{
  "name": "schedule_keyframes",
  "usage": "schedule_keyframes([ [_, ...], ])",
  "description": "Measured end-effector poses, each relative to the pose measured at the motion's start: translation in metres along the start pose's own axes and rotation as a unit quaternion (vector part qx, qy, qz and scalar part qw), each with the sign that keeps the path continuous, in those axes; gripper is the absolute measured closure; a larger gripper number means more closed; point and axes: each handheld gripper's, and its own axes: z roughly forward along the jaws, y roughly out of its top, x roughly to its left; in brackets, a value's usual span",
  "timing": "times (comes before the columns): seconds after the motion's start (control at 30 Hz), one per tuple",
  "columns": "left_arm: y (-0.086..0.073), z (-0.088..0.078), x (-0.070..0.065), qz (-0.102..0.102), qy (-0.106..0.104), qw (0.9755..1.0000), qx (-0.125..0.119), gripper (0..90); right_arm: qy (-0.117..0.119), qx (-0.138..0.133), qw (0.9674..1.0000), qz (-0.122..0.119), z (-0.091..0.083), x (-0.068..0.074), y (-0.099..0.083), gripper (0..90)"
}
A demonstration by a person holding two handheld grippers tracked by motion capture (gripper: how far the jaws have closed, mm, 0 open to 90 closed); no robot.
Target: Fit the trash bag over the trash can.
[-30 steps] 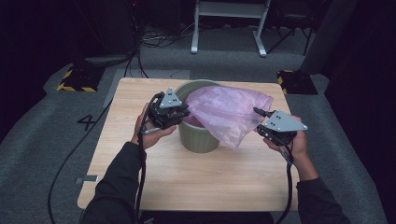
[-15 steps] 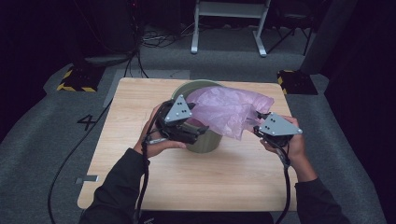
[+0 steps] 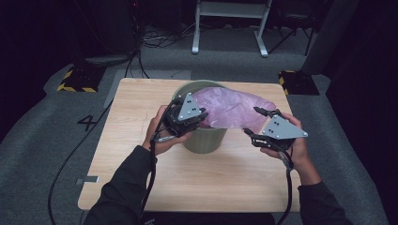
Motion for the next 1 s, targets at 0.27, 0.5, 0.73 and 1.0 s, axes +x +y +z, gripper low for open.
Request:
schedule_keyframes([
  [0.27,-0.021,-0.008,0.015,-0.023,0.0,0.9997,-0.004,87.3,0.0,-0.01,1.0,-0.001,-0.008,0.002,0.0,27.6],
  [0.5,-0.039,-0.016,0.021,-0.041,0.006,0.9991,-0.005,86.0,0.001,-0.033,0.9994,0.01,-0.017,0.006,-0.003,32.6],
  [0.73,-0.052,-0.021,0.024,-0.065,-0.001,0.9977,-0.019,73.2,0.027,-0.022,0.9994,-0.002,-0.009,0.009,-0.004,63.4],
  [1.0,-0.053,-0.037,0.005,-0.063,0.006,0.9972,-0.041,28.9,0.042,-0.013,0.9988,-0.02,-0.001,0.018,0.002,82.6],
])
